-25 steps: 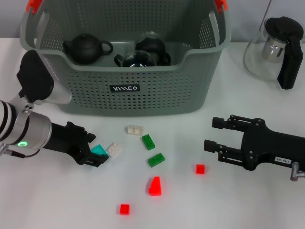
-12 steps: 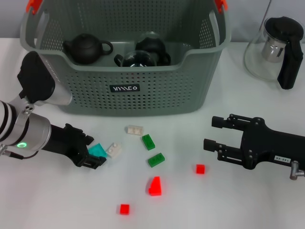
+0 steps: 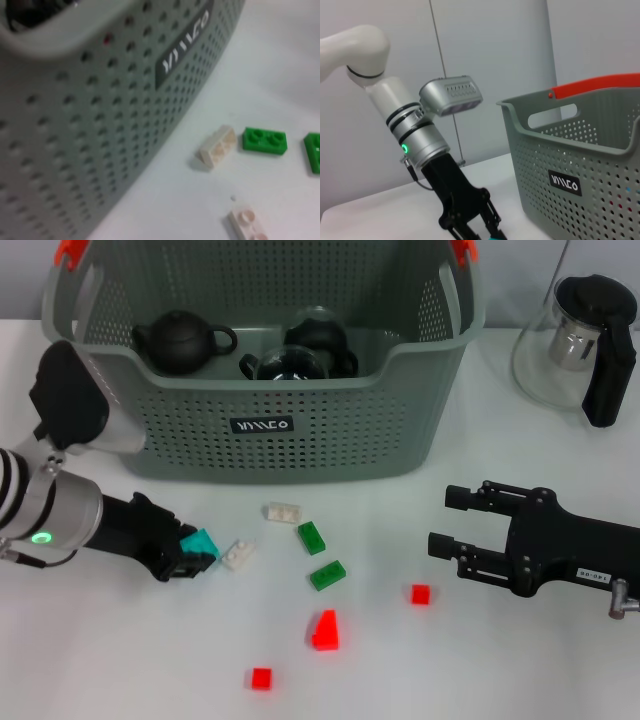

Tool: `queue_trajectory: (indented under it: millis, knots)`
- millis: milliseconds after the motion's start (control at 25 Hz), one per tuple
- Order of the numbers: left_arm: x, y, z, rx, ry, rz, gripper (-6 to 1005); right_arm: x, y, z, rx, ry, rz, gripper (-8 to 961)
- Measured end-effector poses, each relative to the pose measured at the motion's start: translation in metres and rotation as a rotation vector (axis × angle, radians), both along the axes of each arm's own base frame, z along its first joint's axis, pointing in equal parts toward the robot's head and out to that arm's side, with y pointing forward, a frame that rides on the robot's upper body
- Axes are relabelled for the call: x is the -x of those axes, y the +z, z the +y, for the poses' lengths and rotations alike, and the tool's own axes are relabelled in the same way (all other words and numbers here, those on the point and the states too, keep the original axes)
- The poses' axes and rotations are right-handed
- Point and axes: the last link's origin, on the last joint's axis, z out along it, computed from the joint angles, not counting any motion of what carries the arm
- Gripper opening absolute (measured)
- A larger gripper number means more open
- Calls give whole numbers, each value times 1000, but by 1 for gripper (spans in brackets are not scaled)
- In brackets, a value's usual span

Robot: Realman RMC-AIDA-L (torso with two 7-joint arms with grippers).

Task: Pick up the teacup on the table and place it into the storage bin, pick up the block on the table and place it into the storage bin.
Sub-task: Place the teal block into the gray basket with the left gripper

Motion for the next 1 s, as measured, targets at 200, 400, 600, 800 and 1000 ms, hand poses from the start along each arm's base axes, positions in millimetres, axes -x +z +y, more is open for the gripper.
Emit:
queue_trajectory:
  millis: [200, 400, 600, 800, 1000]
  knots:
    - [-8, 10, -2, 2, -5, -63, 402, 0, 0, 0, 0, -1, 0, 684]
    - [-33, 46, -12, 47, -77, -312, 401, 0, 0, 0, -1, 1, 0, 683]
    - [-66, 93, -10, 19, -187, -586, 402, 2, 0, 1, 0, 8, 1, 683]
    - [-112, 115, 28, -91, -190, -636, 402, 4, 0, 2, 4, 15, 5, 683]
    - [-138, 106, 74, -213, -137, -468, 401, 4, 0, 2, 3, 15, 6, 683]
